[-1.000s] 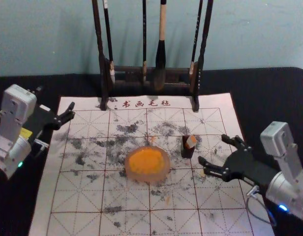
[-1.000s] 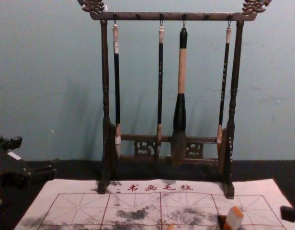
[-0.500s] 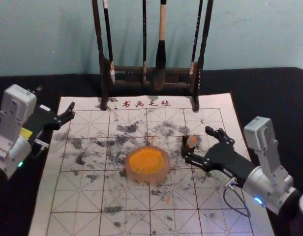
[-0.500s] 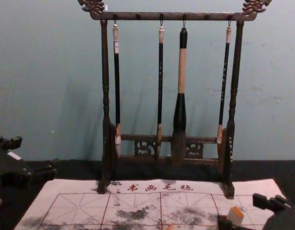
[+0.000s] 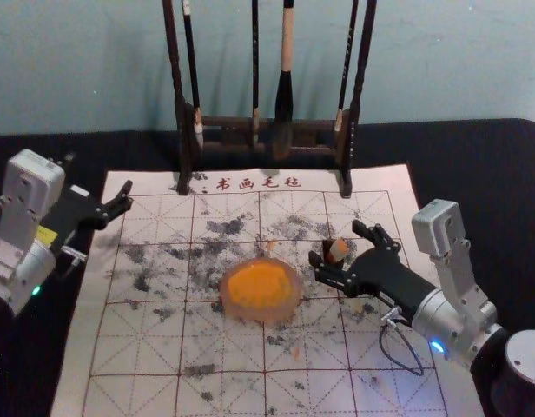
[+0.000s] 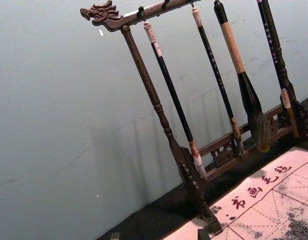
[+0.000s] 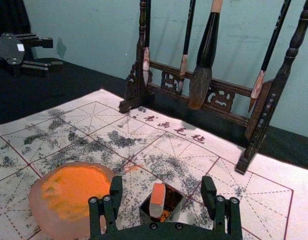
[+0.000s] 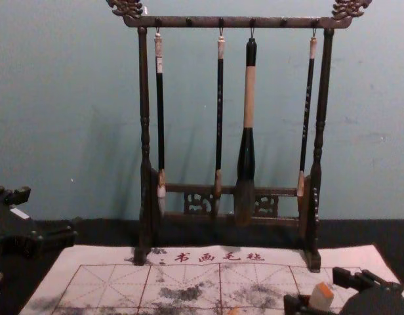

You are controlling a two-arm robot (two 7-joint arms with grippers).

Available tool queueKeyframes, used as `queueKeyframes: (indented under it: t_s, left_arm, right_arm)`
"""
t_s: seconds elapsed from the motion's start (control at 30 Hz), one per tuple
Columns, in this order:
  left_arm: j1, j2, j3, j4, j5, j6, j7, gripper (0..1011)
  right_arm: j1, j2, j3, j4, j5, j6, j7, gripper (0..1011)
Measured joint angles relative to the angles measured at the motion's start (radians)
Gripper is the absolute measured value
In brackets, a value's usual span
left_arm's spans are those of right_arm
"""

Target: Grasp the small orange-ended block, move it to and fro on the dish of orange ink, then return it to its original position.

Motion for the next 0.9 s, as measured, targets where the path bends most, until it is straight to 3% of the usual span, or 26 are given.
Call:
queueKeyframes:
  t_s: [0.37, 0.9]
  left_arm:
    - [0.0, 0.0, 0.0, 0.0, 0.0, 0.0, 0.0, 1001]
    - [0.0, 0.0, 0.0, 0.0, 0.0, 0.0, 0.0, 1001]
  right_arm:
    - [-0.01, -0.015, 0.019, -0.006, -0.018, 0.018, 0.018, 1000]
    - [-0.01, -0.013, 0.018, -0.007, -0.018, 0.018, 0.018, 991]
